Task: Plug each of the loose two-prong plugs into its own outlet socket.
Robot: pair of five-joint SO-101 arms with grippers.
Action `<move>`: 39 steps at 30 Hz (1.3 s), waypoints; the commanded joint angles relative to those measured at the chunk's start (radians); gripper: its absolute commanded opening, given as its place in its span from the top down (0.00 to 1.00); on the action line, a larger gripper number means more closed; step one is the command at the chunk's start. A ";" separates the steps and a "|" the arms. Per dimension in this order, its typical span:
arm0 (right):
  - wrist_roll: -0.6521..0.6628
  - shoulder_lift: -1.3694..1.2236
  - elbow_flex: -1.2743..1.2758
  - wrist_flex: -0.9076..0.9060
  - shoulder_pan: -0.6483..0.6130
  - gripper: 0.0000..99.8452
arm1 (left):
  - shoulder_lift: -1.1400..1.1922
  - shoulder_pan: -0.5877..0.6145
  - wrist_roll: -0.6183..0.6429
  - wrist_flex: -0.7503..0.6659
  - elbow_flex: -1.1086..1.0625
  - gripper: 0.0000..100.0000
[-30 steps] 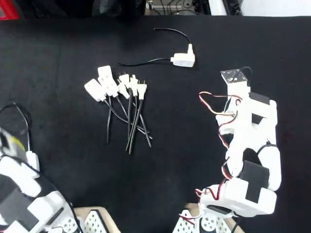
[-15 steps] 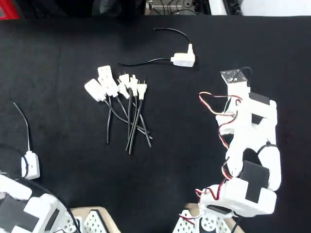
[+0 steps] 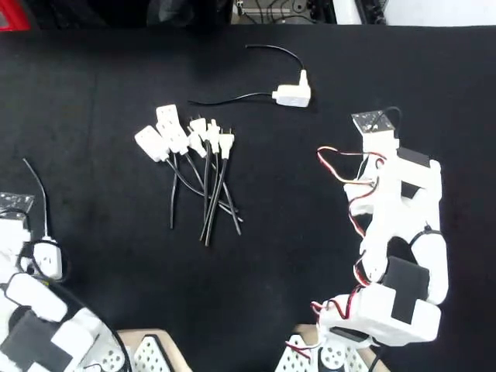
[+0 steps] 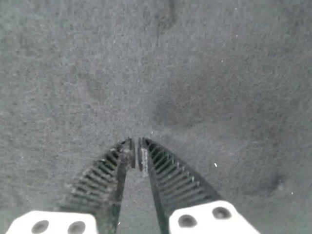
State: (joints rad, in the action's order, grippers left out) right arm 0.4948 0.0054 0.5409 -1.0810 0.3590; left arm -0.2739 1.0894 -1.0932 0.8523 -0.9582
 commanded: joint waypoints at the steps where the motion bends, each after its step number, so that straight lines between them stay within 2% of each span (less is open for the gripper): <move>1: 0.006 0.045 -0.004 0.011 0.009 0.99 | -0.043 -0.096 0.069 -0.014 -0.022 0.82; 6: 0.006 0.045 -0.007 0.011 0.009 0.99 | -0.206 -0.220 0.126 0.250 -0.030 0.82; 10: 0.008 0.045 -0.005 0.011 0.009 0.99 | -0.399 -0.326 0.221 0.414 -0.030 0.82; 16: 0.005 0.045 0.002 0.035 0.011 0.99 | -0.626 -0.513 0.460 0.451 -0.062 0.82; 20: 0.009 0.045 0.035 0.064 0.011 0.99 | -0.723 -0.659 0.543 0.465 -0.114 0.82; 22: 0.009 0.045 0.044 0.074 0.015 0.99 | -0.775 -0.639 0.534 0.525 -0.088 0.82; 24: 0.009 0.045 0.045 0.074 0.017 0.99 | -0.830 -0.576 0.457 0.598 -0.039 0.82; 27: 0.011 0.045 0.045 0.074 0.017 0.99 | -0.896 -0.435 0.187 0.672 0.013 0.82; 30: 0.011 0.045 0.045 0.074 0.017 0.99 | -0.922 -0.259 -0.041 0.641 0.048 0.81; 32: 0.011 0.045 0.045 0.074 0.015 0.99 | -0.910 -0.186 -0.046 0.601 0.051 0.81; 39: 0.011 0.045 0.045 0.071 0.011 0.99 | -0.735 -0.033 -0.055 0.592 0.018 0.81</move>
State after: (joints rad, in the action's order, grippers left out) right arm 0.4948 0.0054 0.5915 -1.0180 0.3590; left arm -1.1070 0.9805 -1.1331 1.4661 -0.9628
